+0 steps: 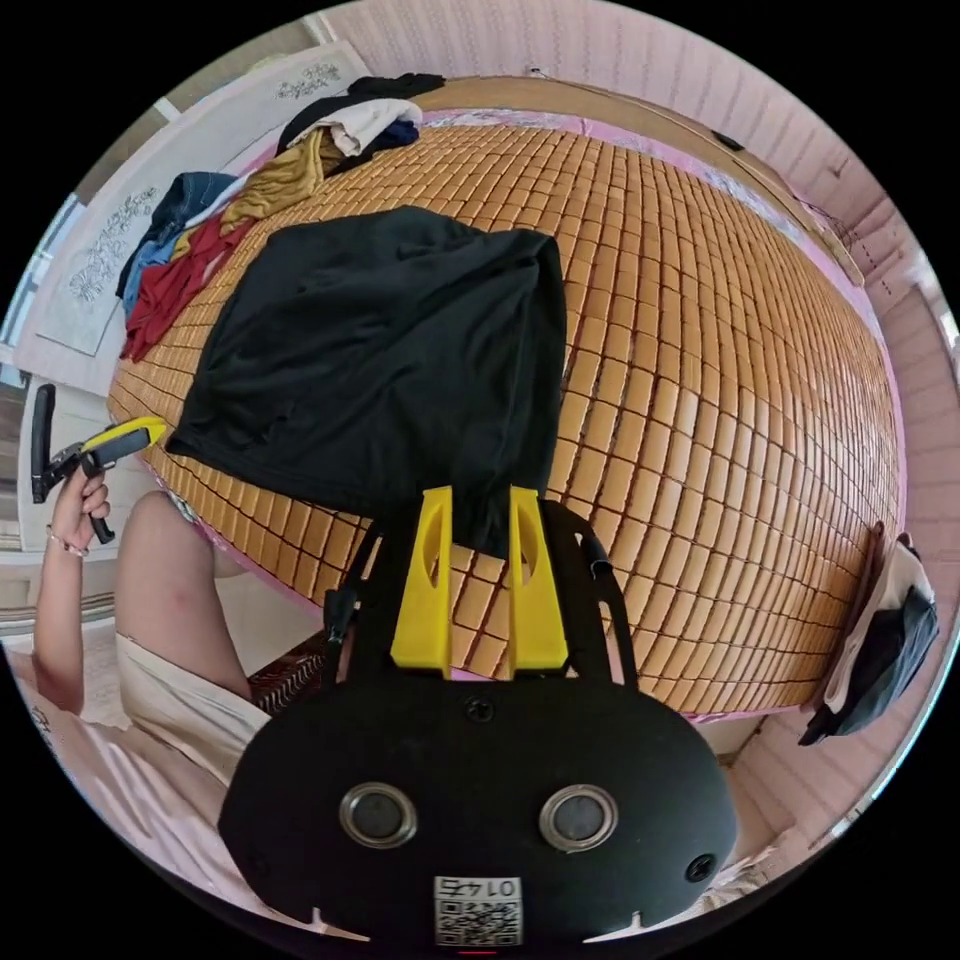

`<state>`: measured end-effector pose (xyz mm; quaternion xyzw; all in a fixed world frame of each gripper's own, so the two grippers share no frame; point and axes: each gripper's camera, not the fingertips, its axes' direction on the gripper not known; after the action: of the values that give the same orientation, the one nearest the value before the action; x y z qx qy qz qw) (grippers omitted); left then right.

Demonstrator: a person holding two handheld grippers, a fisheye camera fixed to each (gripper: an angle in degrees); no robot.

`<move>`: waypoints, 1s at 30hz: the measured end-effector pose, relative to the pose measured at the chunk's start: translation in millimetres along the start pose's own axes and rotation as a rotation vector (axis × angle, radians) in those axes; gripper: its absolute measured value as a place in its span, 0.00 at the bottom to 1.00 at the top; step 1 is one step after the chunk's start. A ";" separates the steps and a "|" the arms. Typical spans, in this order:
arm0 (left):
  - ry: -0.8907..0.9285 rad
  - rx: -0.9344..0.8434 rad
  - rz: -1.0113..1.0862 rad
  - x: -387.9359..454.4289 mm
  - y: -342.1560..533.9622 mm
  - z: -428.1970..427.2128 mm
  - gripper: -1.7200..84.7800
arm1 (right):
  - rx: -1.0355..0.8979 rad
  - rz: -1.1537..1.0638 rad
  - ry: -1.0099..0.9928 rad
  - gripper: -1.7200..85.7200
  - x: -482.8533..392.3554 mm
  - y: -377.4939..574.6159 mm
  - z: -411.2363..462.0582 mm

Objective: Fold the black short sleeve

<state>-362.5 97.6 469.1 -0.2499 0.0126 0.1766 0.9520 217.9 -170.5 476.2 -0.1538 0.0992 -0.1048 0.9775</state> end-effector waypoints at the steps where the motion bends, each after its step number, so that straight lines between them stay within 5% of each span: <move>1: -0.004 -0.011 0.003 1.1 -0.5 1.5 0.12 | -0.021 0.013 -0.019 0.11 3.3 0.3 4.9; 9: -0.072 -0.047 0.041 15.4 6.4 1.0 0.12 | 0.067 0.126 -0.166 0.02 56.1 43.7 -7.3; 23: 0.059 -0.082 0.046 34.6 39.5 -26.6 0.14 | 0.013 0.086 -0.109 0.09 81.6 116.8 34.7; 30: 0.012 -0.126 0.117 51.3 76.5 -49.4 0.01 | 0.120 0.116 -0.222 0.03 121.2 184.2 14.1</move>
<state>-337.5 153.0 384.1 -0.3091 0.0216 0.2310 0.9223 369.3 -23.7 410.5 -0.0998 -0.0073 -0.0363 0.9943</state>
